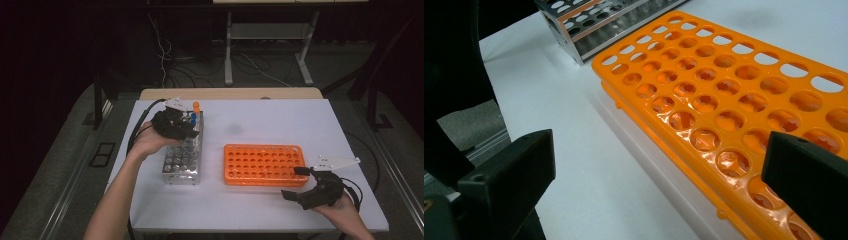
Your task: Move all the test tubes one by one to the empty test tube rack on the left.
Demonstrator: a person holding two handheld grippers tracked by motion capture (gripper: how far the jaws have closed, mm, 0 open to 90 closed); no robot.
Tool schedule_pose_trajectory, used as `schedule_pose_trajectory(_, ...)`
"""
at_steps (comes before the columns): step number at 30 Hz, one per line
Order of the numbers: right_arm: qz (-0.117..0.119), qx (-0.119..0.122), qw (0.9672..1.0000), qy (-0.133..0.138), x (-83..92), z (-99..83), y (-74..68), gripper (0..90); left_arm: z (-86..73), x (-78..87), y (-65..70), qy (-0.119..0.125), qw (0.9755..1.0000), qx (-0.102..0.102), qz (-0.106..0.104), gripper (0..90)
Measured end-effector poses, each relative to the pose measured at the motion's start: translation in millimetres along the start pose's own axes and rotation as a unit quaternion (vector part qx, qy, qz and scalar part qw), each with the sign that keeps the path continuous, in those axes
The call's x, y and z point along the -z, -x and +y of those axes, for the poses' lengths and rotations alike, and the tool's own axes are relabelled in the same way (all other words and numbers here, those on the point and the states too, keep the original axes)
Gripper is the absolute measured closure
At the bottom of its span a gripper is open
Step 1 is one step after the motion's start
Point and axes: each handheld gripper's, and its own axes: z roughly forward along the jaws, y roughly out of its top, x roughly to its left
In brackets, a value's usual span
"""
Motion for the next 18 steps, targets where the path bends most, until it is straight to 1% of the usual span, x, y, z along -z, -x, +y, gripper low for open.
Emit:
schedule_pose_trajectory(2, -0.001, -0.001, 1.0, 0.002, 0.2, -0.8, 1.3, 0.3, -0.8, 5.1, 1.2, 0.006, 0.9999, 0.009, 0.0, 56.2)
schedule_pose_trajectory(9, -0.006, -0.006, 1.0, 0.004, 0.1, -3.0, 3.6, 0.3, -6.0, 22.0, 9.3, 0.03, 0.9994, 0.017, -0.002, 47.0)
schedule_pose_trajectory(16, -0.003, -0.005, 1.0, 0.005, -1.4, -2.9, 1.4, 0.3, -14.6, 35.3, 19.7, 0.055, 0.9978, 0.036, -0.004, 36.3)
schedule_pose_trajectory(18, -0.003, -0.004, 1.0, 0.004, -1.5, -3.3, 1.2, 0.3, -18.6, 38.6, 24.7, 0.063, 0.997, 0.043, 0.001, 30.3)
